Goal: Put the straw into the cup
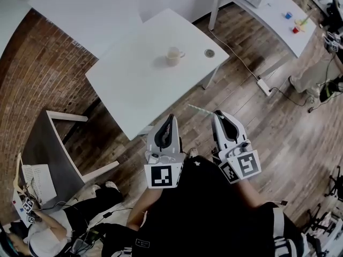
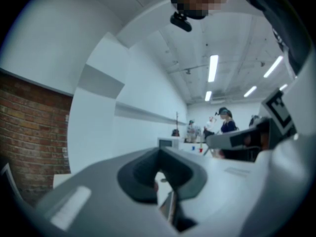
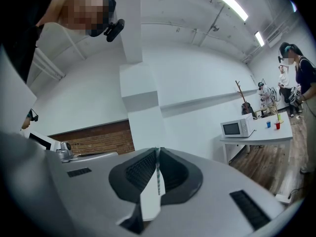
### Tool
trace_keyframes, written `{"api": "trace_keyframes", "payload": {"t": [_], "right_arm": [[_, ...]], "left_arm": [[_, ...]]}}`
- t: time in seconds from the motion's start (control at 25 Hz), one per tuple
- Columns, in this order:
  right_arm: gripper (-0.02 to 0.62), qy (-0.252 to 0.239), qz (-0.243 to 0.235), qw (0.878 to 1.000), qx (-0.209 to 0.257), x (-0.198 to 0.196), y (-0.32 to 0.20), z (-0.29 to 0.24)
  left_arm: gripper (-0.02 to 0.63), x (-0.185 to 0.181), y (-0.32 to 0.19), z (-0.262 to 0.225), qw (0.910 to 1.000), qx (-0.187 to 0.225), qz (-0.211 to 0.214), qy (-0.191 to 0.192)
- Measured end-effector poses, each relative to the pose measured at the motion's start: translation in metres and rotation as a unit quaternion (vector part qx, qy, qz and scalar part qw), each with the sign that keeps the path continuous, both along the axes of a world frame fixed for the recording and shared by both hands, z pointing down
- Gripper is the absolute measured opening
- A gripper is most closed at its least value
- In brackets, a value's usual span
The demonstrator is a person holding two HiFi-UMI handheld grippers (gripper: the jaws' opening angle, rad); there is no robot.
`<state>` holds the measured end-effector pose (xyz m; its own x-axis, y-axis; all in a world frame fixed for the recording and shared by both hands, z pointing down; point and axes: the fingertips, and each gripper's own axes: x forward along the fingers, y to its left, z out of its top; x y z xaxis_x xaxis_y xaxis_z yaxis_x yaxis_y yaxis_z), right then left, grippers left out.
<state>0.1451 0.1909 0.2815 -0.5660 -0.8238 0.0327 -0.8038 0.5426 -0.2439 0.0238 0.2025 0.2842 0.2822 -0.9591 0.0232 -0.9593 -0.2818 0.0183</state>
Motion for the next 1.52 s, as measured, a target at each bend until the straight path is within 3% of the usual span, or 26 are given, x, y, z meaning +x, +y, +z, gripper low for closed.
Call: {"api": "trace_keyframes", "payload": {"t": [0.8,1.52], "right_arm": [[0.023,0.008,0.033,0.999,-0.006,-0.039,-0.113,0.000],[0.023,0.024,0.048,0.998,-0.026,-0.075,-0.183,0.006]], "left_arm": [[0.003,-0.038,-0.124,0.004,0.9992,-0.009,0.035,0.014],[0.003,-0.073,-0.195,0.012,0.9979,-0.031,0.050,0.028]]}}
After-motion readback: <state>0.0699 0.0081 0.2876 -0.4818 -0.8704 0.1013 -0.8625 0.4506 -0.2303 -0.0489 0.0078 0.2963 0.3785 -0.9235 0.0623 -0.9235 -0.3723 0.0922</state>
